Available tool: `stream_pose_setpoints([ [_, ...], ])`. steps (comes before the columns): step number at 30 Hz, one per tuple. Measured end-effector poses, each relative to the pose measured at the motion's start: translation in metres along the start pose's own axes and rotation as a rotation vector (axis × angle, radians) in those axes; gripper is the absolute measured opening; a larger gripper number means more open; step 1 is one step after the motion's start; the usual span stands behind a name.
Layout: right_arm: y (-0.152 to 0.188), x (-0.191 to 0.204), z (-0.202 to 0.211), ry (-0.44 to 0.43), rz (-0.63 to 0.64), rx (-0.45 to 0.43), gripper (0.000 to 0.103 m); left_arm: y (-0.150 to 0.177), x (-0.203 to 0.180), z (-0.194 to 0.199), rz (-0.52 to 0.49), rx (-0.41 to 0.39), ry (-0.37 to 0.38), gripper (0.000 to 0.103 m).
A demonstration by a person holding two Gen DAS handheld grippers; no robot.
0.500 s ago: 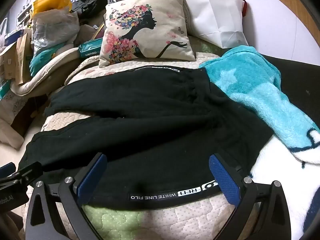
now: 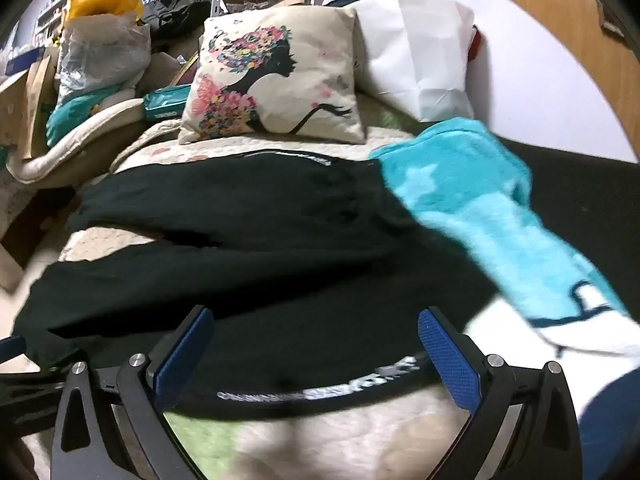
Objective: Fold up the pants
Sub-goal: 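Move both grippers toward the waistband of the black pants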
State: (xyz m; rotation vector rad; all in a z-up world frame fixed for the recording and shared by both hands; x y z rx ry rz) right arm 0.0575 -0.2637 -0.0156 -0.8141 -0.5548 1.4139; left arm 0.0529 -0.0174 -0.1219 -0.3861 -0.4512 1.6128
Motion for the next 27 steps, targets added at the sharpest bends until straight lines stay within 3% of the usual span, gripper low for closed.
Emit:
stream_pose_setpoints([
  [7,0.006,-0.017,0.004,0.002,-0.024,0.020,0.103,0.000,-0.006,0.003,-0.058,-0.106,-0.057,0.103],
  [11,0.008,-0.015,0.009,-0.005,-0.001,0.015,0.103,0.001,0.001,-0.001,0.012,-0.092,0.020,0.103],
  [19,-0.001,-0.010,0.042,-0.011,0.054,-0.053,0.103,0.001,-0.002,0.003,-0.006,-0.063,0.034,0.102],
  [22,-0.008,-0.002,0.062,-0.010,0.112,-0.099,0.103,0.000,0.002,0.013,-0.001,-0.088,0.046,0.094],
  [27,-0.021,0.004,0.084,-0.026,0.147,-0.137,0.103,-0.013,0.020,0.042,0.049,-0.188,0.059,0.094],
])
Point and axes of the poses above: each gripper's, at about its wrist camera, not at the fingertips, and z roughly against the way its jaws point, x to its left, y to its underside, the point moved 8 cm from there along -z, roughly the way its jaws point, and after that the axes turned 4 degrees about -x, right-handed, at the moved point
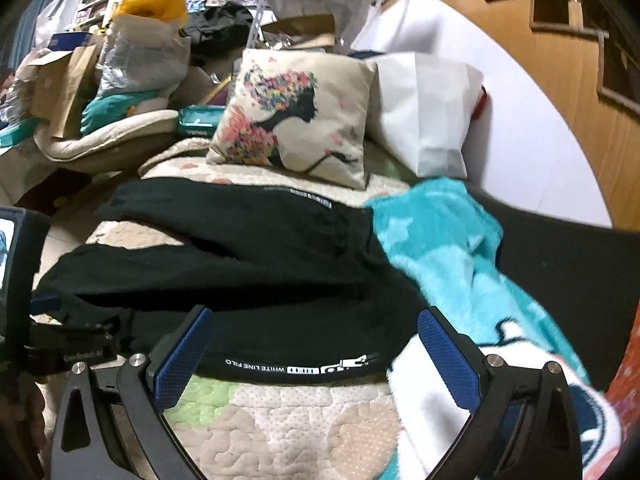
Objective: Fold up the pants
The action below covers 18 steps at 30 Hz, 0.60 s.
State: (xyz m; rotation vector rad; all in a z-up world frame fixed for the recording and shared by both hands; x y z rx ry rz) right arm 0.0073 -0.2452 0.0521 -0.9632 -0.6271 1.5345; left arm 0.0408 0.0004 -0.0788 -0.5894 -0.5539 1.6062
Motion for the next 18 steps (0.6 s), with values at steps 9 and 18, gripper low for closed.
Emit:
stream_pose_setpoints([
  [9,-0.034,0.011,0.000,-0.067,-0.012,-0.018,0.103,-0.065,0.042,0.037,0.110,-0.085,0.004,0.094],
  [18,-0.047,0.003,-0.048,-0.153,-0.060,0.101,0.103,-0.165,0.047,0.006,-0.037,-0.218,-0.034,0.094],
])
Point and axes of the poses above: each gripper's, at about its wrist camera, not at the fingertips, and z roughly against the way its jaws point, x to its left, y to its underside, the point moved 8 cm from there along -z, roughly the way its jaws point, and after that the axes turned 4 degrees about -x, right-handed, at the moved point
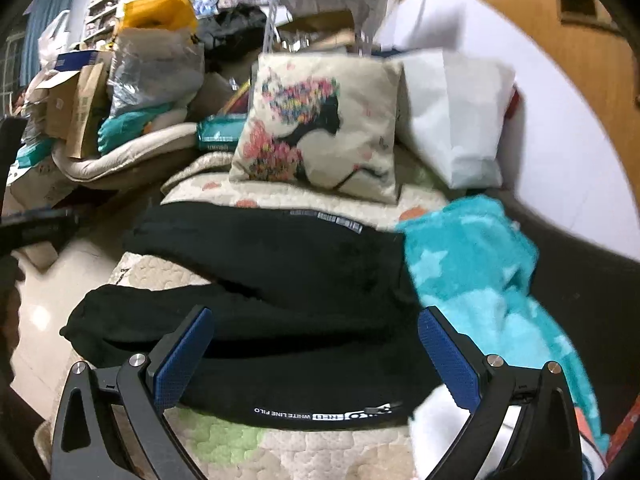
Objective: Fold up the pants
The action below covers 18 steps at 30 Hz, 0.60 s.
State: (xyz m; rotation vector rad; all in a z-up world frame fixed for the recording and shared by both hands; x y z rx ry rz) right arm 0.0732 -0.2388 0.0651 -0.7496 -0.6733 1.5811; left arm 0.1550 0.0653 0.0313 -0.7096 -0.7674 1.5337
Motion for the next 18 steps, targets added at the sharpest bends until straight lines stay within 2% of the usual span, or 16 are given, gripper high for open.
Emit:
stream_pose_setpoints([
  [4,-0.014,-0.008,-0.037,-0.046,-0.029,0.058,0.103,-0.012,0.026,-0.047,0.078,0.095,0.022,0.094],
  [8,-0.034,-0.012,-0.077,-0.100,-0.035,0.077,0.103,-0.014,0.052,-0.083,0.111,0.124,0.014,0.094],
  [10,-0.040,-0.012,-0.101,-0.122,-0.022,0.100,0.103,-0.012,0.059,-0.107,0.128,0.163,0.014,0.094],
  [14,-0.050,-0.017,-0.147,-0.134,-0.003,0.144,0.102,-0.004,0.066,-0.158,0.205,0.250,0.058,0.094],
  [18,-0.065,-0.036,-0.187,-0.124,-0.015,0.169,0.102,-0.006,0.074,-0.195,0.251,0.273,0.053,0.094],
])
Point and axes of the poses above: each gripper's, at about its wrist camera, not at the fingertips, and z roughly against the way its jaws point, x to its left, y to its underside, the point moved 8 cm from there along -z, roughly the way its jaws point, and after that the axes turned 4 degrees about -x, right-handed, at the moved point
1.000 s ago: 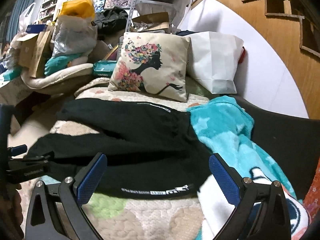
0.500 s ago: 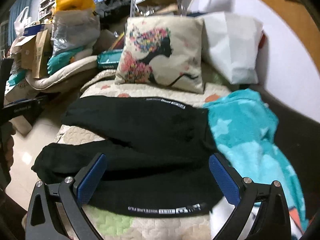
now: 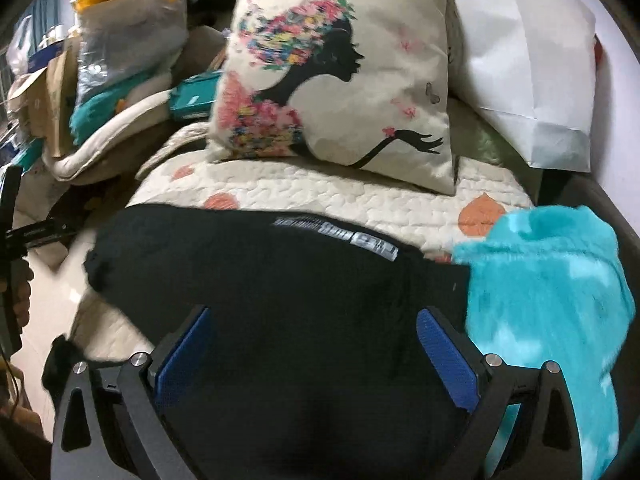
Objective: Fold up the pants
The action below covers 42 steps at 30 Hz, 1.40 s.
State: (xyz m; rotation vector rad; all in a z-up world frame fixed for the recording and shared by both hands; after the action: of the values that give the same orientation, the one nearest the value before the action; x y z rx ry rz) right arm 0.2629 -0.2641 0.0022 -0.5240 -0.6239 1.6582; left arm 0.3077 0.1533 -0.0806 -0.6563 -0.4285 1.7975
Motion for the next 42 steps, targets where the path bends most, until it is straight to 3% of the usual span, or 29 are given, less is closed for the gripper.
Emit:
stream_pose_setpoints([
  [9,-0.036,-0.031,-0.071,-0.017,0.012,0.082,0.102,-0.028,0.004,-0.050,-0.029,-0.008,0.052,0.094],
  [20,-0.044,-0.001,-0.132,-0.135,0.089,0.182,0.099,-0.015,-0.034,-0.080,-0.159,0.041,0.181,0.094],
  [23,-0.037,0.005,-0.146,-0.138,0.116,0.207,0.098,-0.012,-0.042,-0.079,-0.177,0.049,0.205,0.076],
  [27,-0.031,0.007,-0.154,-0.155,0.117,0.219,0.096,-0.014,-0.052,-0.069,-0.210,0.038,0.222,0.030],
  [28,-0.031,0.008,-0.154,-0.169,0.102,0.219,0.093,-0.014,-0.053,-0.067,-0.215,0.035,0.216,0.017],
  [31,-0.030,0.014,-0.146,-0.219,0.088,0.220,0.066,-0.015,-0.058,-0.062,-0.220,0.039,0.237,0.014],
  [32,-0.030,0.017,-0.142,-0.261,0.075,0.230,0.041,-0.014,-0.058,-0.061,-0.228,0.037,0.229,0.013],
  [33,-0.030,0.018,-0.139,-0.270,0.063,0.237,0.025,-0.014,-0.059,-0.059,-0.236,0.034,0.221,0.013],
  [39,-0.036,0.014,-0.122,-0.259,0.037,0.209,0.001,-0.022,-0.058,-0.032,-0.250,-0.006,0.189,0.013],
  [42,-0.039,0.015,-0.102,-0.251,0.038,0.181,0.001,-0.028,-0.060,-0.009,-0.248,-0.035,0.189,0.013],
])
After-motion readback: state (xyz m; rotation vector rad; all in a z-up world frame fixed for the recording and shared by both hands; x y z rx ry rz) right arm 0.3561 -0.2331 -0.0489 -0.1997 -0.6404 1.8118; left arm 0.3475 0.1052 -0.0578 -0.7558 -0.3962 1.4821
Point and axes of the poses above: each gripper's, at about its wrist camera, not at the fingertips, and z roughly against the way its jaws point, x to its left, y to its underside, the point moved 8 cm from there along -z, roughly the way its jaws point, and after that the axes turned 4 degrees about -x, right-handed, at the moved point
